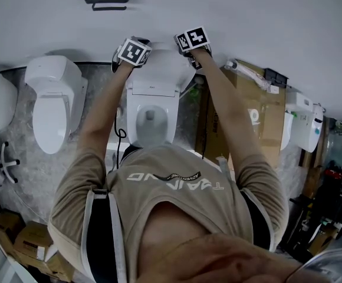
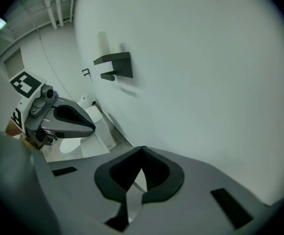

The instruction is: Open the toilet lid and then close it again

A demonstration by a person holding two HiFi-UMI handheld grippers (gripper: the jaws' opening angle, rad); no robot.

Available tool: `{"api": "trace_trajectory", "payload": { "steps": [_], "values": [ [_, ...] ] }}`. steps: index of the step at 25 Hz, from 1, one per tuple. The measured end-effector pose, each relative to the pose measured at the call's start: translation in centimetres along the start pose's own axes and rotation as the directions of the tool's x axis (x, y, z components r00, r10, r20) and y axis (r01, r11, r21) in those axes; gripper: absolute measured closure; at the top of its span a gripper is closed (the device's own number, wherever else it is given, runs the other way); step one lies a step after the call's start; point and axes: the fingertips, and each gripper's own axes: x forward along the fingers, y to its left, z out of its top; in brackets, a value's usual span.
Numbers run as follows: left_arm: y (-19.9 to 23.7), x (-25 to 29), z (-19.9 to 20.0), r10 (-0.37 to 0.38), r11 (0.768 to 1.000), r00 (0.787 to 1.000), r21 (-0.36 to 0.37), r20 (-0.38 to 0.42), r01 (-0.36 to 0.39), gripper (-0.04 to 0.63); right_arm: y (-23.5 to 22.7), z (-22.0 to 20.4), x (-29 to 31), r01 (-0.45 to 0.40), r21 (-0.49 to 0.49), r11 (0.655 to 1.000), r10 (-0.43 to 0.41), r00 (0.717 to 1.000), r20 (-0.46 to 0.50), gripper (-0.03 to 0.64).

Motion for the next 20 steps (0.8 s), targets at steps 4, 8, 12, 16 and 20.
{"api": "trace_trajectory", "payload": {
  "steps": [4, 8, 12, 16, 20],
  "values": [
    [-1.0, -0.8, -0.7, -0.009, 1.000, 1.000, 0.022, -0.004, 0.009, 0.594, 1.1, -0.7, -0.8, 0.012, -0.052, 0.999, -0.012, 1.000, -0.002, 0.606],
    [-2.4, -2.2, -1.6, -0.034, 0.998, 0.999, 0.049, -0.017, 0.034, 0.592, 2.7, -1.9, -2.1, 0.026, -0.058, 0.998, -0.023, 0.999, 0.046, 0.606],
    [-3.7, -3.5, -2.7, -0.022, 0.999, 1.000, 0.043, -0.014, 0.022, 0.592, 4.1, -3.3, -3.5, 0.049, -0.070, 0.996, -0.044, 0.996, 0.078, 0.606],
    [-5.0, -4.6, -3.7, -0.042, 0.998, 0.999, 0.037, -0.030, 0.043, 0.592, 5.4, -4.8, -4.8, 0.037, -0.054, 0.998, -0.032, 0.995, 0.098, 0.606],
    [-6.7, -6.0, -5.1, -0.067, 0.997, 0.996, 0.046, -0.054, 0.070, 0.592, 7.1, -6.5, -5.5, 0.012, -0.059, 0.998, -0.008, 0.997, 0.081, 0.606]
  ]
}}
